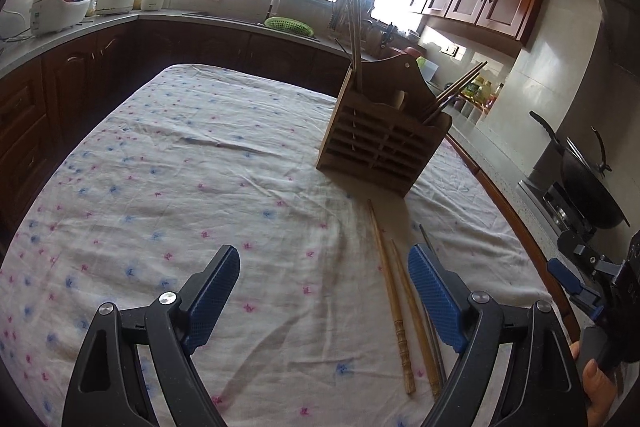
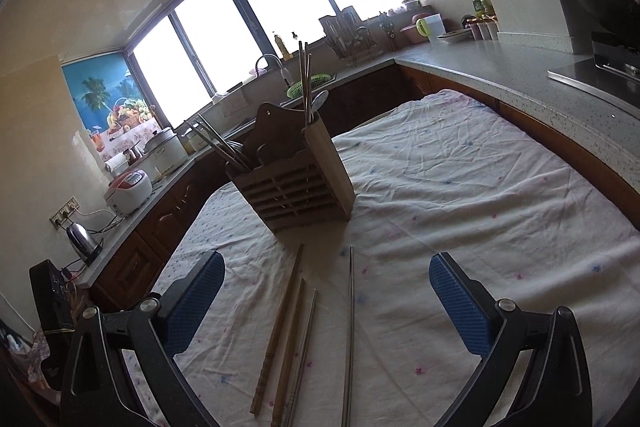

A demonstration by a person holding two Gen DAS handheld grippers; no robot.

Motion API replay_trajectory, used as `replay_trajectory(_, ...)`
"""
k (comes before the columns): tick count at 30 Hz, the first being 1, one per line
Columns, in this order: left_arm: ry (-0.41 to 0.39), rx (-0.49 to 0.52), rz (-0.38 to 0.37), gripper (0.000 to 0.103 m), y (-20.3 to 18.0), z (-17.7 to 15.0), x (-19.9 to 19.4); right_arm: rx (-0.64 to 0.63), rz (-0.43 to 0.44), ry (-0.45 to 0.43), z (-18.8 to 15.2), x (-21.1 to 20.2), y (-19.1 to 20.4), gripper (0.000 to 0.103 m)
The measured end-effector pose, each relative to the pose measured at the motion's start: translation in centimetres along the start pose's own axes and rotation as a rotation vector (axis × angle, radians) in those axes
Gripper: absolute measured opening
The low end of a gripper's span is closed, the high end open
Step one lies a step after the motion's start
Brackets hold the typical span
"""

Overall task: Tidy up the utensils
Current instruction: 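Move both open tools back down to the remaining chopsticks, then grasp a wooden chopstick with the left tool while the right tool grasps a metal chopstick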

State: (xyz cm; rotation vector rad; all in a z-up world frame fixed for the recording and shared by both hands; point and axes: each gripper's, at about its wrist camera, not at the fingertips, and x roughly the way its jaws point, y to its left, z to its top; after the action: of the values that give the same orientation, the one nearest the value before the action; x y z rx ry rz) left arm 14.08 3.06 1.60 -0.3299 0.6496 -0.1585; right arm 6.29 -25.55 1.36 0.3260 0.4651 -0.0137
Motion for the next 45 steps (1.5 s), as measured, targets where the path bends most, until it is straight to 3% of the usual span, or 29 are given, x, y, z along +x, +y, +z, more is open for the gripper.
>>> replay_trajectory(11,0.070,0.042,0.017,0.086,-1.7,-0.2,2.1,-0.012,-0.037,0.026,-1.0,0.0,-0.9,0.102)
replay_trajectory(15,0.107,0.052,0.023,0.085,-2.0,0.3,3.4,-0.026,-0.043,0.067,-1.1,1.2,-0.8,0.094)
replay_trajectory(19,0.140,0.067,0.030,0.083,-2.3,0.8,4.8,-0.043,-0.041,0.130,-0.9,3.1,-0.7,0.082)
replay_trajectory(28,0.212,0.090,0.024,0.061,-2.5,2.2,8.1,-0.132,-0.079,0.324,-0.9,10.6,-0.2,0.044)
replay_trajectory(34,0.249,0.112,0.009,0.059,-3.3,4.0,11.3,-0.198,-0.132,0.390,-1.4,14.0,0.2,0.026)
replay_trajectory(37,0.278,0.146,0.001,0.058,-4.4,4.6,13.7,-0.232,-0.167,0.405,-1.6,14.6,-0.1,0.009)
replay_trajectory(42,0.320,0.224,-0.004,0.053,-6.8,5.5,18.3,-0.197,-0.170,0.413,-1.8,12.2,-1.8,0.006)
replay_trajectory(45,0.367,0.271,0.023,0.035,-7.6,5.1,21.1,-0.159,-0.169,0.407,-2.4,9.9,-3.1,0.006)
